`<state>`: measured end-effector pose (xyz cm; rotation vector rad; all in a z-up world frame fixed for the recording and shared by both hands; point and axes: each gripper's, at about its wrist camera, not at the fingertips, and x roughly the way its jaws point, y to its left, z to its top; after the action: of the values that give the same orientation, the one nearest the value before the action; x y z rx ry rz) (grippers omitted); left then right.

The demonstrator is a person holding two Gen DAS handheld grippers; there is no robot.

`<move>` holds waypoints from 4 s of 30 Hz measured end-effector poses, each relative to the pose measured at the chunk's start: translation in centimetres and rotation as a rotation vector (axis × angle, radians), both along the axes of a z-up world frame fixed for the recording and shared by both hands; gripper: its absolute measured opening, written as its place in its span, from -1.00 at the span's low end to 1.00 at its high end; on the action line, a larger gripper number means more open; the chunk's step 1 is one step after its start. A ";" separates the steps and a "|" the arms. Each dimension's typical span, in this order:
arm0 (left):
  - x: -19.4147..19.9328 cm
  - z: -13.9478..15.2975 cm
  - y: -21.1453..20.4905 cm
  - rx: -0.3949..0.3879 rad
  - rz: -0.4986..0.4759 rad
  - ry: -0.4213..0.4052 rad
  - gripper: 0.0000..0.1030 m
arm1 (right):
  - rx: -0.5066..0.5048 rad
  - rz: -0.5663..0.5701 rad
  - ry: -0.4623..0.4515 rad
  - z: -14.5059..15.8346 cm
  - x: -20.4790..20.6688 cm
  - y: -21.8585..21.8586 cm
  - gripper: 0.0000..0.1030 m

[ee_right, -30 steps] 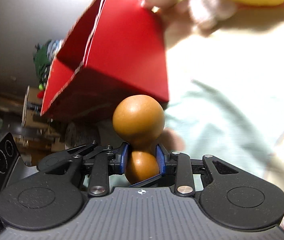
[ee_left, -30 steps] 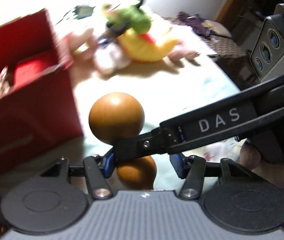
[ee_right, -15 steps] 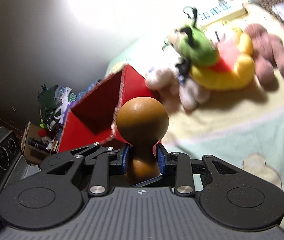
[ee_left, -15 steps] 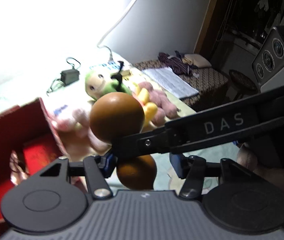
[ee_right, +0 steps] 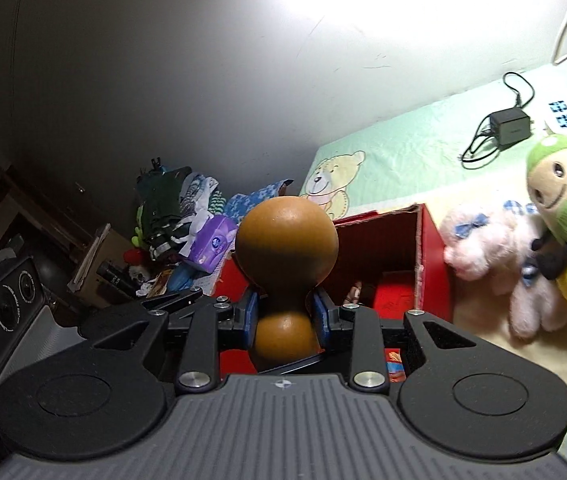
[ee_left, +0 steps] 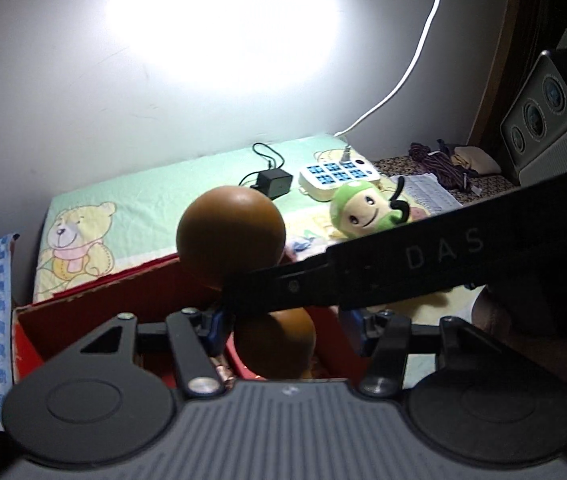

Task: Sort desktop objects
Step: 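Carry the gourd over the red cardboard box with the right gripper, then lower the gourd into the box beside the doll and open the right gripper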

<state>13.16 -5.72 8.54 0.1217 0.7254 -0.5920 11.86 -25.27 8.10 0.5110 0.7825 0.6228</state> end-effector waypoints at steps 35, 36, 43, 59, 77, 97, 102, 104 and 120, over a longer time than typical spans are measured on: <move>9.6 -12.3 3.6 0.223 0.020 0.460 0.16 | -0.143 0.097 0.384 -11.1 9.2 10.6 -0.38; 9.6 -12.3 3.7 0.220 0.021 0.461 0.16 | -0.150 0.092 0.381 -11.0 9.2 10.6 -0.38; 9.4 -12.2 3.9 0.239 0.047 0.468 0.31 | -0.178 0.066 0.426 -11.6 9.4 10.5 -0.37; 9.4 -12.0 4.3 0.225 0.055 0.464 0.30 | -0.177 0.070 0.465 -12.0 9.7 10.6 -0.36; 9.1 -11.6 4.4 0.184 0.012 0.415 0.30 | -0.119 0.031 0.450 -11.9 9.4 9.8 -0.37; 9.1 -11.9 4.0 0.177 0.050 0.404 0.44 | -0.073 -0.008 0.435 -11.9 9.2 9.0 -0.37; 9.0 -11.8 4.2 0.190 0.068 0.400 0.44 | -0.104 -0.016 0.416 -11.5 9.1 9.2 -0.37; 9.0 -11.8 4.3 0.195 0.082 0.394 0.44 | -0.124 -0.016 0.406 -11.3 9.0 9.3 -0.37; 8.4 -10.5 5.5 0.254 0.275 0.321 0.57 | -0.137 -0.056 0.358 -10.6 7.8 8.1 -0.37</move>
<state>21.56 -0.25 -1.99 0.1604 1.1085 -0.2549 19.70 -17.20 -2.51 0.5231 1.1368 0.4263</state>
